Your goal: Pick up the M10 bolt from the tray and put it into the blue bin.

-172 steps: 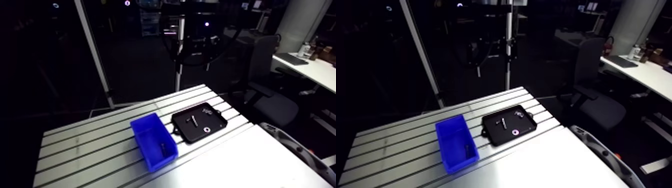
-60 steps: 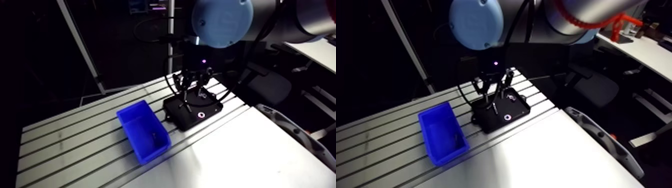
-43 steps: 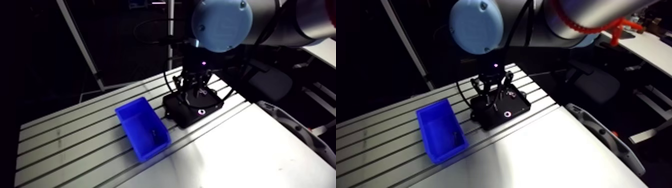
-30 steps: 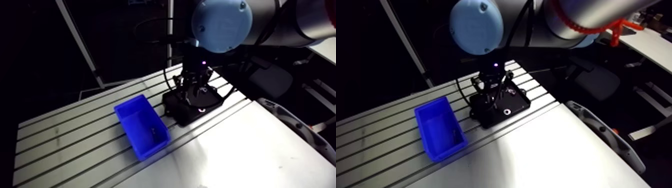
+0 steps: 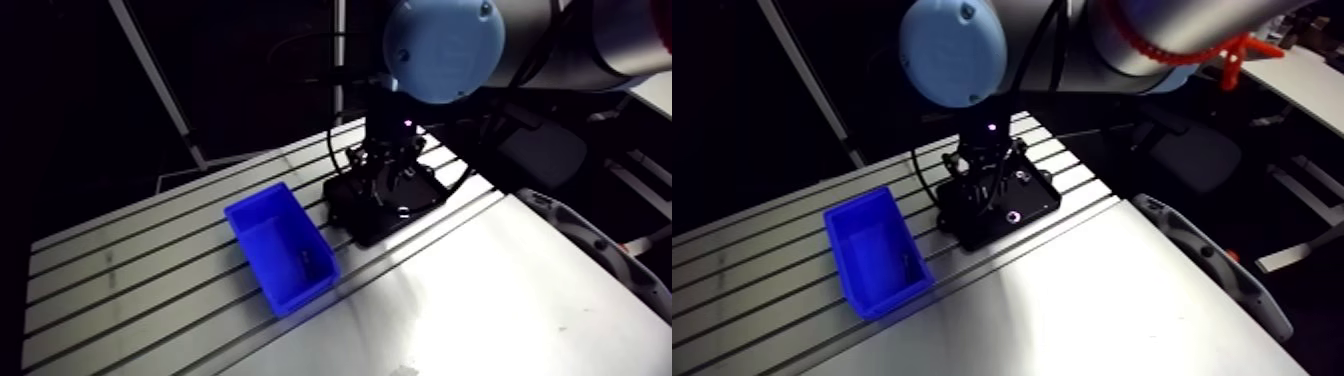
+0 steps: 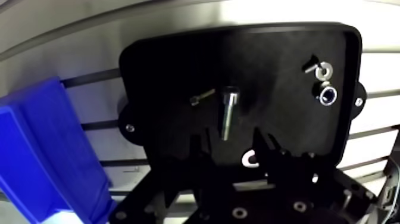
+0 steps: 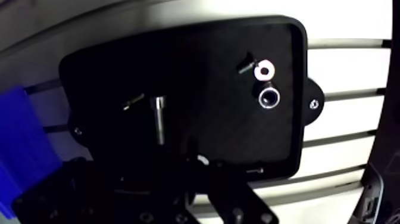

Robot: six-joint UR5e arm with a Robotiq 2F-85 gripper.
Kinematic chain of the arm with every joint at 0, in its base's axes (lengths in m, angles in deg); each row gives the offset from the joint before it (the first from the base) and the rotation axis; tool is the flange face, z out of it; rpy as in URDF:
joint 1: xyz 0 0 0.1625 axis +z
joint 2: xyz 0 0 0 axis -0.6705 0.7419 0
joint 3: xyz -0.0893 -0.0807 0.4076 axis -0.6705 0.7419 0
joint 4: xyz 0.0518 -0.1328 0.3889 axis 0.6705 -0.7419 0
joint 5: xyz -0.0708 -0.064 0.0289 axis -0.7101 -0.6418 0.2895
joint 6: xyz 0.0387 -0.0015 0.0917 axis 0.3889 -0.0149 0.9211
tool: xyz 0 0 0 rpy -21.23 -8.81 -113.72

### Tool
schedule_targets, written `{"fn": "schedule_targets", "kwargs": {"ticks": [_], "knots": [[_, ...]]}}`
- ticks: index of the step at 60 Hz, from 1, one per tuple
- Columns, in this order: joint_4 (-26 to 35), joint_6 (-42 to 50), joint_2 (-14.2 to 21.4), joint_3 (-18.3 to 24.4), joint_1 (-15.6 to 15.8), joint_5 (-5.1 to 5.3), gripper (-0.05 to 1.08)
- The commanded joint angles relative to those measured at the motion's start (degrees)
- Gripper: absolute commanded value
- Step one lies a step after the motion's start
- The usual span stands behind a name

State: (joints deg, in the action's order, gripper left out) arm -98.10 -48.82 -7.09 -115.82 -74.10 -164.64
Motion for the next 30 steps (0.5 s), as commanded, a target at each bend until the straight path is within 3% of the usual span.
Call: {"fn": "schedule_targets", "kwargs": {"ticks": [1, 30], "knots": [[-0.5, 0.1, -0.6, 0.4, 0.1, -0.07, 0.50], [-0.8, 0.2, -1.9, 0.7, 0.1, -0.24, 0.53]]}}
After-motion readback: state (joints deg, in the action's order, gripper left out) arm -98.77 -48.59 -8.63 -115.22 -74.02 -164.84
